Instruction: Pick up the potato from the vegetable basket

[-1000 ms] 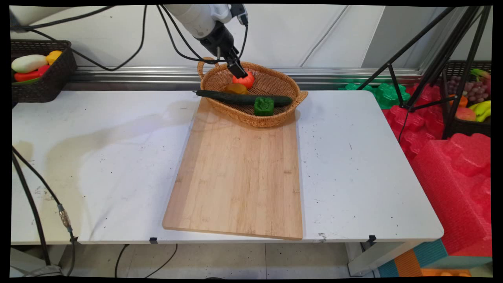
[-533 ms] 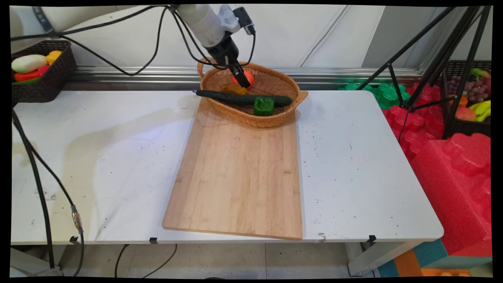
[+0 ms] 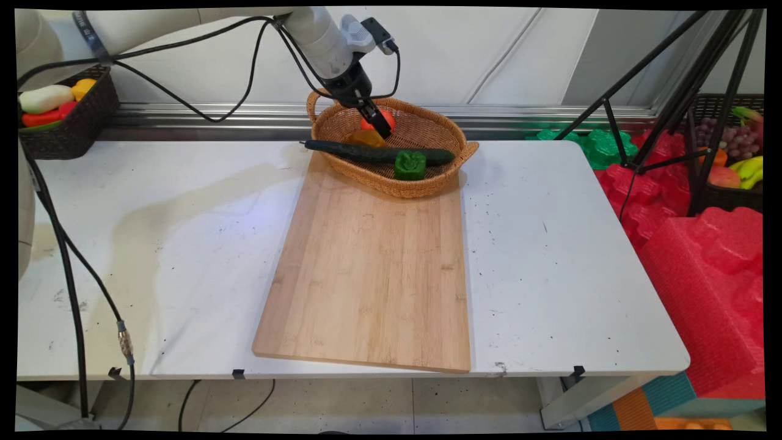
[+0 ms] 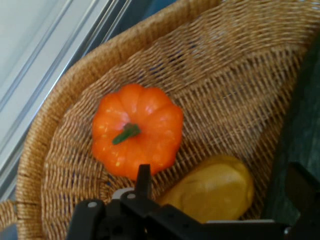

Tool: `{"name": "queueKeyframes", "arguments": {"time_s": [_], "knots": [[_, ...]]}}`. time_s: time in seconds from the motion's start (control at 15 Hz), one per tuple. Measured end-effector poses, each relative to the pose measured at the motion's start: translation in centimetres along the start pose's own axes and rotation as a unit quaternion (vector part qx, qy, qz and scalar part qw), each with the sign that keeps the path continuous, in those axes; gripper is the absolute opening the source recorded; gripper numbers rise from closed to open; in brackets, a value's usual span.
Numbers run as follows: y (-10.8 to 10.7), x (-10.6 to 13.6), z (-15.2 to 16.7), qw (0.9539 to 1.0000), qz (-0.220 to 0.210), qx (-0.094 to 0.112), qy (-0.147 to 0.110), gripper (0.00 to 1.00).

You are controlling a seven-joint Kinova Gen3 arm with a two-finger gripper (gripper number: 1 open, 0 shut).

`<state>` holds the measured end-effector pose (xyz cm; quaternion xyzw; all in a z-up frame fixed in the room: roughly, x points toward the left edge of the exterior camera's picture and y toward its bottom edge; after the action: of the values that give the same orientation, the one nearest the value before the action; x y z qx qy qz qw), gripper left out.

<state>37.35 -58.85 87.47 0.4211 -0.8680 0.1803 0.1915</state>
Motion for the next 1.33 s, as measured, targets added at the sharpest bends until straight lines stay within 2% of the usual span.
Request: {"name": "queueKeyframes", "arguments": {"time_s": [0.53,1.33], "knots": [[-0.9,-0.7,2.2,0.9962,-0.085,-0.011,-0.011,1.0],[-1.7,-1.5,4.1,0.9904,-0.134,-0.012,-0.031,1.0]]}}
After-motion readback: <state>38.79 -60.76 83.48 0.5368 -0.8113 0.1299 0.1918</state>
